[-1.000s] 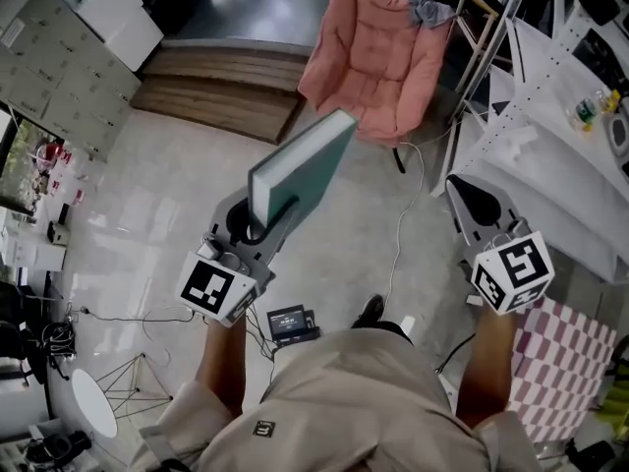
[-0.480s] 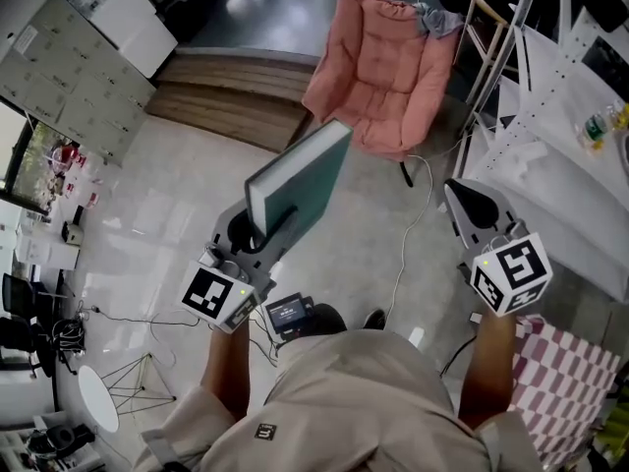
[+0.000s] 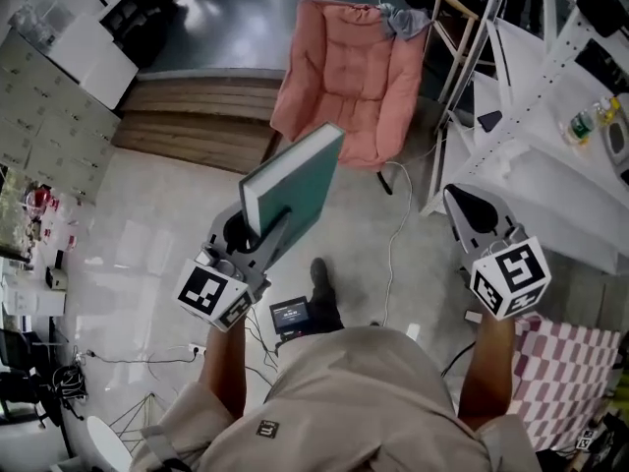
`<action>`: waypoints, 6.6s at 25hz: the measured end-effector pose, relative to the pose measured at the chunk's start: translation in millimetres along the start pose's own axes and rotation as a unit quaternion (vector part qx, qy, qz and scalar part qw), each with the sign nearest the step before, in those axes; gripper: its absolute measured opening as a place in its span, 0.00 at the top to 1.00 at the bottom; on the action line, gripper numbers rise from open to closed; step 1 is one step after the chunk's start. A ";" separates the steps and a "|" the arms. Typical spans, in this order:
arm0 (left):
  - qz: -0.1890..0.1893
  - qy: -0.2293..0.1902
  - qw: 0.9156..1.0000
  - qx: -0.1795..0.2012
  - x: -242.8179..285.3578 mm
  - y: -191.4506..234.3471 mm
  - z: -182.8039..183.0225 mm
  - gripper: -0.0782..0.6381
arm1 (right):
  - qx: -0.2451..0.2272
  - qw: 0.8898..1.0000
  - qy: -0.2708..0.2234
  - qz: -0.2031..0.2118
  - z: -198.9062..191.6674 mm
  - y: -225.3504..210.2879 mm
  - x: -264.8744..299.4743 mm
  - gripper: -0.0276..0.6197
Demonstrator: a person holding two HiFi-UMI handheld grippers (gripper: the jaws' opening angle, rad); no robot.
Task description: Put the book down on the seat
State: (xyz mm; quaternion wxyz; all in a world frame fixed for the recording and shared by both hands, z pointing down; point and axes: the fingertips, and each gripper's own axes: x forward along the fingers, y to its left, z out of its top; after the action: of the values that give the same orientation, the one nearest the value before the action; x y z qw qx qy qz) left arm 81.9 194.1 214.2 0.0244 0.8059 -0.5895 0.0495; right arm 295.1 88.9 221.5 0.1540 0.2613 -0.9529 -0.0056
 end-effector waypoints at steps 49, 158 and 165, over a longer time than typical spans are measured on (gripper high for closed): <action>0.123 0.015 0.991 -0.058 317.0 436.5 -25.3 0.68 | -0.038 0.985 0.052 0.158 79.9 -209.8 562.5 0.97; 0.176 0.227 0.944 -0.160 462.5 522.7 -386.2 0.65 | 0.068 0.944 0.221 0.234 -179.5 -183.4 699.4 0.97; 0.174 0.175 0.958 -0.147 394.2 499.3 -296.5 0.82 | 0.057 0.953 0.192 0.229 -120.3 -162.4 659.1 0.97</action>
State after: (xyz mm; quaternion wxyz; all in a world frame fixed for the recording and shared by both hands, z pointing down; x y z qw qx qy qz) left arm -290.6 -302.2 542.1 0.2367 0.6570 -0.7079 0.1058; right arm -126.5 -372.3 512.8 0.3157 0.0411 -0.9384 0.1343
